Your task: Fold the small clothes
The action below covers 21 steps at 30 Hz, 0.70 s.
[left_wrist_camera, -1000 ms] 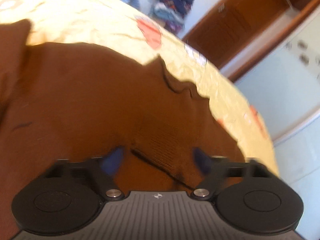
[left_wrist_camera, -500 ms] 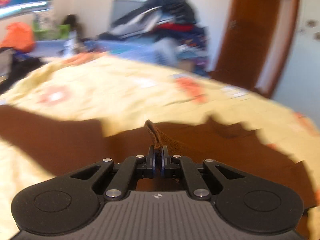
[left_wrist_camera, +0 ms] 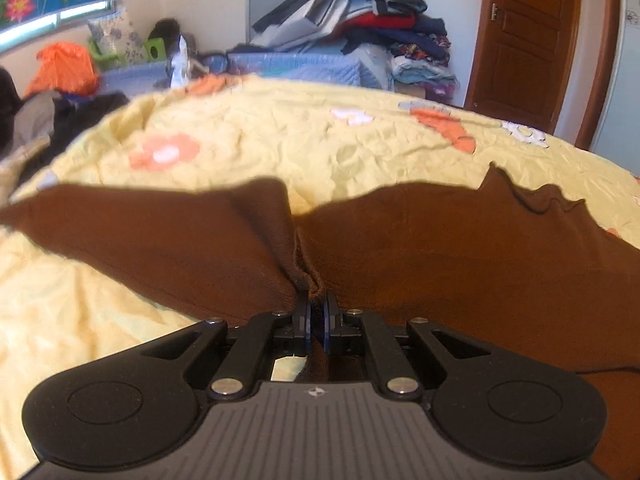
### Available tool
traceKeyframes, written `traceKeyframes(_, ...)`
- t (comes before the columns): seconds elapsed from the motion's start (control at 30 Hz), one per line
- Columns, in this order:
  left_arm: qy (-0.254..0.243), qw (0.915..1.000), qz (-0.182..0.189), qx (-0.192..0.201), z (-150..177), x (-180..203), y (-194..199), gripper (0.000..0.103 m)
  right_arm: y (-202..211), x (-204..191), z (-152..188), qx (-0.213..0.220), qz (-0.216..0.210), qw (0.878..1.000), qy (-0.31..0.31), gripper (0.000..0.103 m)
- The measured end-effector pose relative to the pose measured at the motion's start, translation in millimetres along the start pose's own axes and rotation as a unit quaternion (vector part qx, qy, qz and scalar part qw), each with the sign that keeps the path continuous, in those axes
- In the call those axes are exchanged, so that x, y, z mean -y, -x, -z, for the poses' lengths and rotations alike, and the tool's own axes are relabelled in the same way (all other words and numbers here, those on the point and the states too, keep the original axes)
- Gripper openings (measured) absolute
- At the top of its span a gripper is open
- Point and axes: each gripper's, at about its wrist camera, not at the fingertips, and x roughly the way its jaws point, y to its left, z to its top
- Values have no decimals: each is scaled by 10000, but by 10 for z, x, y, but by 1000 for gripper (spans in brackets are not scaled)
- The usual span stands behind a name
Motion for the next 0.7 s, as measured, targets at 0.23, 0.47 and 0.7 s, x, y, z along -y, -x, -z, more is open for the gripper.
traceKeyframes(0.23, -353, 9929, 478, 1030, 80, 269, 542, 83, 38, -49, -766, 683, 396, 9964, 318, 103)
traceKeyframes(0.47, -675, 9949, 743, -27, 222, 593, -263, 92, -1089, 225, -1003, -872, 2103, 9632, 1427, 103)
traceKeyframes(0.7, -578, 9946, 795, 344, 213, 223, -61, 94, -1034, 218, -828, -597, 2109, 9553, 1984, 103)
